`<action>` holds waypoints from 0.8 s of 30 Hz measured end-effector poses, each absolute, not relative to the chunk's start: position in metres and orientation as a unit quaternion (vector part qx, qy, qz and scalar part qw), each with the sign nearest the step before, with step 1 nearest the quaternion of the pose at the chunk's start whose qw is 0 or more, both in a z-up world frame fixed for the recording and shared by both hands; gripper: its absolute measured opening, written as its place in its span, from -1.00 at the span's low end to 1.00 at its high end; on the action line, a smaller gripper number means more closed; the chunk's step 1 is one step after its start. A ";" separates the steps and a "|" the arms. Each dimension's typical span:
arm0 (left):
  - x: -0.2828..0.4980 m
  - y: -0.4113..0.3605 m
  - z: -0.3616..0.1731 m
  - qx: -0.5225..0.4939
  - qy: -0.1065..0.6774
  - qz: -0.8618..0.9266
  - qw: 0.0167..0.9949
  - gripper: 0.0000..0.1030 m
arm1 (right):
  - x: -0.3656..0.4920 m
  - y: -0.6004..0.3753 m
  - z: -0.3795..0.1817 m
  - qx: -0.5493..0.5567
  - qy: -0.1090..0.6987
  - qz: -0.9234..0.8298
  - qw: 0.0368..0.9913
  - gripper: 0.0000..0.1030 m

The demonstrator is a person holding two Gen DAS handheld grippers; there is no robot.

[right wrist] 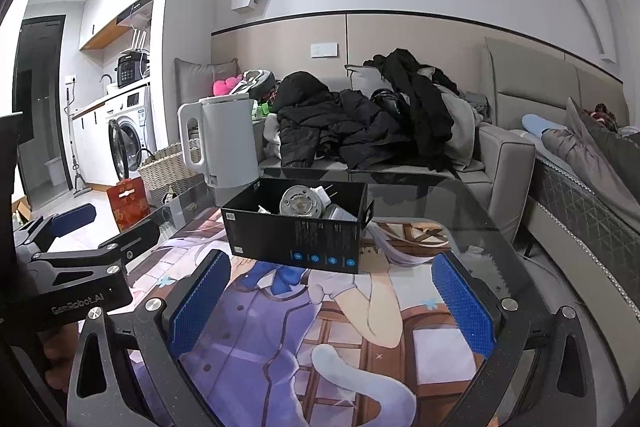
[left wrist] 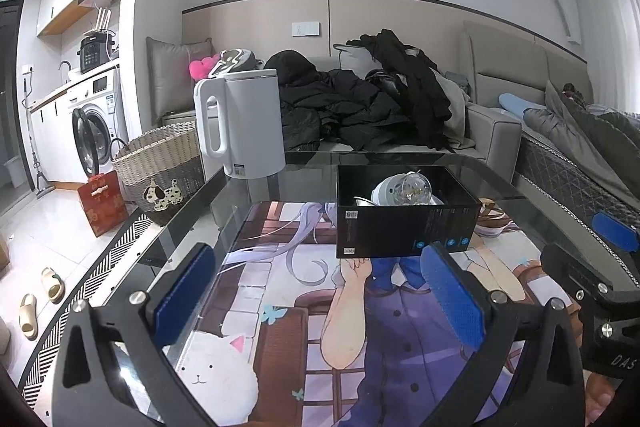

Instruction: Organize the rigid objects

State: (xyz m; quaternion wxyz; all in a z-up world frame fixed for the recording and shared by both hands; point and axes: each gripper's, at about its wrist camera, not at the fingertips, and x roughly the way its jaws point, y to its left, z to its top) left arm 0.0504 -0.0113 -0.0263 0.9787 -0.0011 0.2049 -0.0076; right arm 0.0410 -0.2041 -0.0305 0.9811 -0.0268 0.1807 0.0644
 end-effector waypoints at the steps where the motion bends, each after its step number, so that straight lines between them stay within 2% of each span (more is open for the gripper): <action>1: 0.051 -0.011 -0.026 0.000 0.205 -0.008 0.979 1.00 | 0.041 -0.203 -0.031 -0.028 0.181 0.065 0.981 0.99; 24: 0.052 -0.013 -0.027 -0.001 0.213 -0.012 0.977 1.00 | 0.041 -0.204 -0.032 -0.025 0.184 0.070 0.980 0.99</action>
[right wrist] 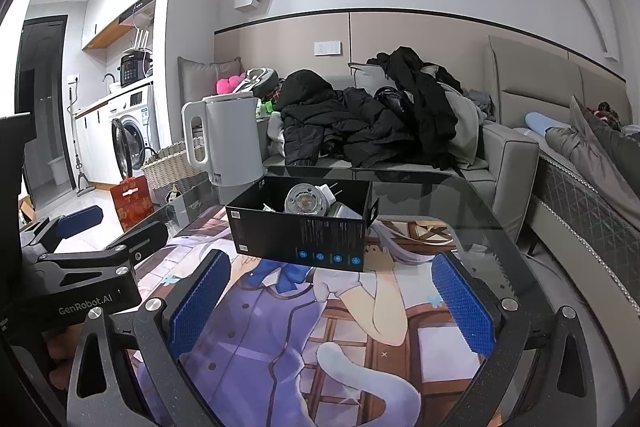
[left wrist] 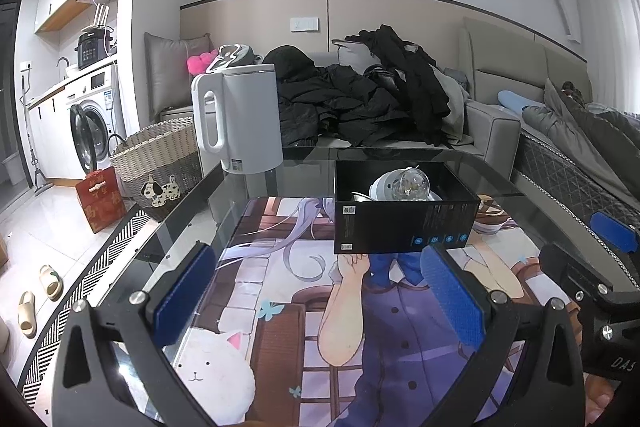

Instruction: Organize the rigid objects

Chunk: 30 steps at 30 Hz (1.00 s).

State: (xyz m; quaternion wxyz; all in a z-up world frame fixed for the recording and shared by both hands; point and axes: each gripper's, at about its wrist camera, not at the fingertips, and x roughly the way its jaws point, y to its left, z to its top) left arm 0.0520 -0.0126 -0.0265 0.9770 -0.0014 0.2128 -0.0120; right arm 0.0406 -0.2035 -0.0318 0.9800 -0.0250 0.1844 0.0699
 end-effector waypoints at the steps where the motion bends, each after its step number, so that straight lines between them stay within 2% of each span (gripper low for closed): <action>1: 0.053 -0.013 -0.027 0.001 0.213 -0.012 0.977 1.00 | 0.041 -0.204 -0.032 -0.025 0.184 0.070 0.980 0.99; 30: 0.059 -0.012 -0.030 -0.001 0.227 -0.018 0.974 1.00 | 0.041 -0.205 -0.031 -0.026 0.191 0.066 0.979 0.99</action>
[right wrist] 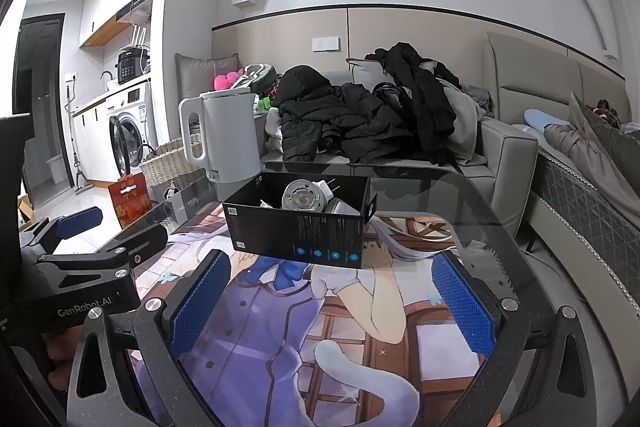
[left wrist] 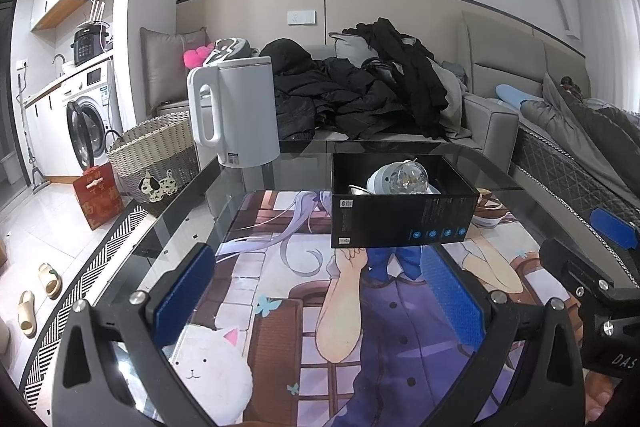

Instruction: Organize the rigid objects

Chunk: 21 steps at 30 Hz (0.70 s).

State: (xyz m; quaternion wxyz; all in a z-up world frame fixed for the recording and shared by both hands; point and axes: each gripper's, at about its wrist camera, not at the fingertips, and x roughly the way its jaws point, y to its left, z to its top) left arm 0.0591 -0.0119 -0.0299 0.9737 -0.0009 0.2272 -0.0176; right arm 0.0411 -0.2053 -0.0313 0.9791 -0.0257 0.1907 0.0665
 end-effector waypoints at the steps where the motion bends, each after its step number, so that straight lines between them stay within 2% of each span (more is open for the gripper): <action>1: 0.059 -0.012 -0.030 -0.001 0.227 -0.018 0.974 1.00 | 0.041 -0.205 -0.031 -0.027 0.190 0.066 0.979 0.99; 21: 0.061 -0.011 -0.030 0.001 0.235 -0.020 0.972 1.00 | 0.040 -0.203 -0.031 -0.028 0.190 0.066 0.979 0.99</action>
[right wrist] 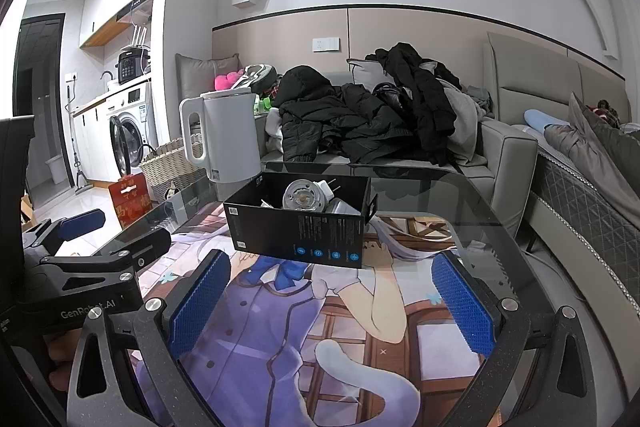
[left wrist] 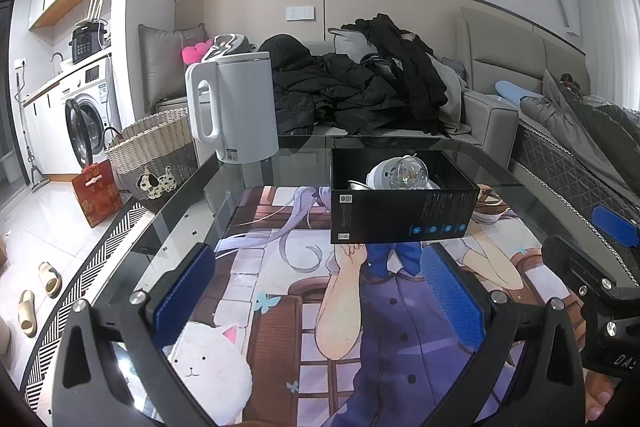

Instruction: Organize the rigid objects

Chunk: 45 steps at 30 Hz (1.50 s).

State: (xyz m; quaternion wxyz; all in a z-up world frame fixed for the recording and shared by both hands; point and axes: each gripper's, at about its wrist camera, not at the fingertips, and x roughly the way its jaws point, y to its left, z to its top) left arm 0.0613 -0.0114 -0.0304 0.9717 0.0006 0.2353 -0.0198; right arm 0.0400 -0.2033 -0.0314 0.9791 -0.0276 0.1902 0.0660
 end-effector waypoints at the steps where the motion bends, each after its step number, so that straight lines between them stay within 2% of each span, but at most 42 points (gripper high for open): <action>1: 0.061 -0.012 -0.030 0.000 0.235 -0.019 0.972 1.00 | 0.040 -0.203 -0.031 -0.028 0.190 0.067 0.979 0.99; 45: 0.061 -0.012 -0.034 -0.001 0.237 -0.019 0.971 1.00 | 0.037 -0.202 -0.031 -0.026 0.191 0.065 0.979 0.99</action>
